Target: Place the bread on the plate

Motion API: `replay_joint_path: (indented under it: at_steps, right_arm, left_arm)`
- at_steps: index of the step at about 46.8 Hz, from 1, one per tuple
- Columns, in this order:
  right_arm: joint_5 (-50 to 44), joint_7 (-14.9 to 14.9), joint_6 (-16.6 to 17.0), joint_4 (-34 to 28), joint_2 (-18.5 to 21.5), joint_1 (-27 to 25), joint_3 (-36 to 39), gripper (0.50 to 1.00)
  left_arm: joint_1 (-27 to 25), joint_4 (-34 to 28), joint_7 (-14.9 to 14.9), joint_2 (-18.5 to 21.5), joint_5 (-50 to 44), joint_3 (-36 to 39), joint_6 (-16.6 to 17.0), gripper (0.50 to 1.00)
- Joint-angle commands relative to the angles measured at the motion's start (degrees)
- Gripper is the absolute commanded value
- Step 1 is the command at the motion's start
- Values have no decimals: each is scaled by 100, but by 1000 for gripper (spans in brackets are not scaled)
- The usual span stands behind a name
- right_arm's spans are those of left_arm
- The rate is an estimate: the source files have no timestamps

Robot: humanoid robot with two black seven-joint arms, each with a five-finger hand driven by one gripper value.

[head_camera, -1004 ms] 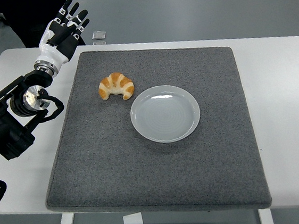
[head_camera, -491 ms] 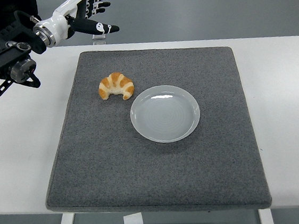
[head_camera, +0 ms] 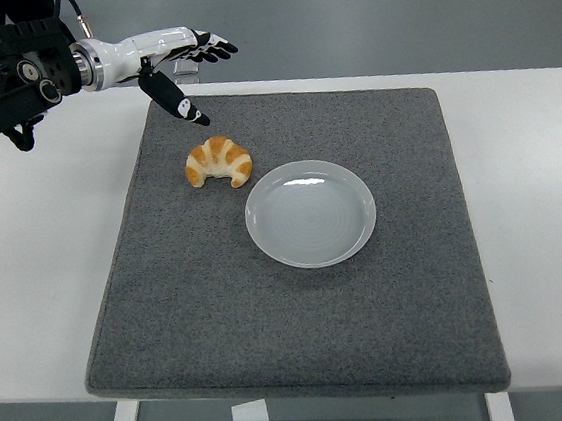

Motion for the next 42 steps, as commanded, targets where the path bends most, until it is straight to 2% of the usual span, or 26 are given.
replay_joint_path:
  at_steps: [1, 18, 31, 42]
  right_arm:
    - [0, 0, 0, 1, 0, 0, 0, 952]
    - [0, 0, 9, 1, 0, 0, 0, 952]
    - [0, 0, 0, 1, 0, 0, 0, 952]
    - [0, 0, 0, 1, 0, 0, 0, 952]
  left_arm:
    - [21, -2, -1, -18, 272, 65, -8, 996]
    - [117, 85, 8, -273, 817, 435, 106, 994]
    - [583, 902, 26, -993, 817, 452, 361, 994]
    - [750, 1061, 43, -1187, 817, 452, 528, 990]
